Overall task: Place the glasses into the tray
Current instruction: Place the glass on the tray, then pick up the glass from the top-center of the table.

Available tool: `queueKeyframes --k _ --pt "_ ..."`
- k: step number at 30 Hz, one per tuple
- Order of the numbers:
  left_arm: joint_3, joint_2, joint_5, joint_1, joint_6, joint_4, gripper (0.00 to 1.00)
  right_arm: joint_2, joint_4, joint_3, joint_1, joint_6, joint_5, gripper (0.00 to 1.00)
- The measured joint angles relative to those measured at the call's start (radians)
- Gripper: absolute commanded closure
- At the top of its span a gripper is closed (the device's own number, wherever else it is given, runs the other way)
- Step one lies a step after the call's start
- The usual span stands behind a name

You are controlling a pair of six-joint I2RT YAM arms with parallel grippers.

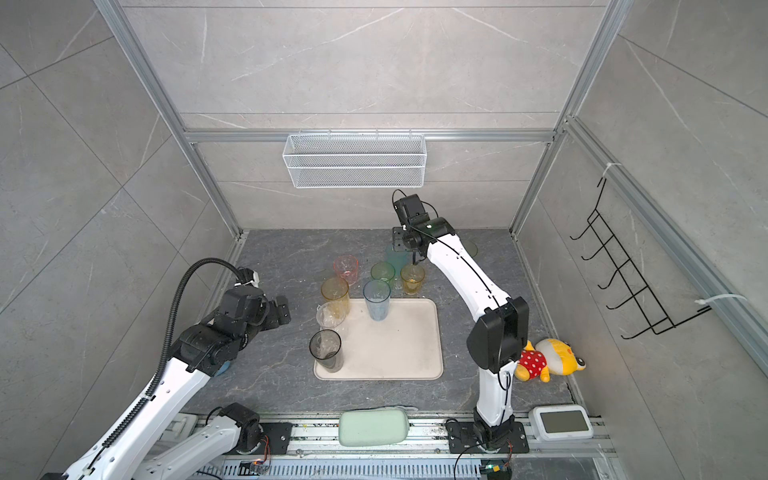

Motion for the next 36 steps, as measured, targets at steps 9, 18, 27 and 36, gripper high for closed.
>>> queueKeyframes --k 9,18,27,36 --pt "0.0 -0.002 -0.003 0.0 0.0 -0.003 0.01 0.167 -0.024 0.143 -0.044 0.036 -0.072 0.33" --pt "-0.009 -0.007 -0.003 0.0 0.0 -0.004 0.01 0.328 -0.11 0.324 -0.059 0.06 -0.105 0.36" --pt "-0.013 -0.008 -0.003 0.0 0.0 -0.005 0.01 0.484 -0.225 0.505 -0.065 0.063 -0.108 0.38" --pt "-0.013 -0.009 -0.003 0.0 0.0 -0.006 0.01 0.524 -0.27 0.524 -0.074 0.063 -0.108 0.42"
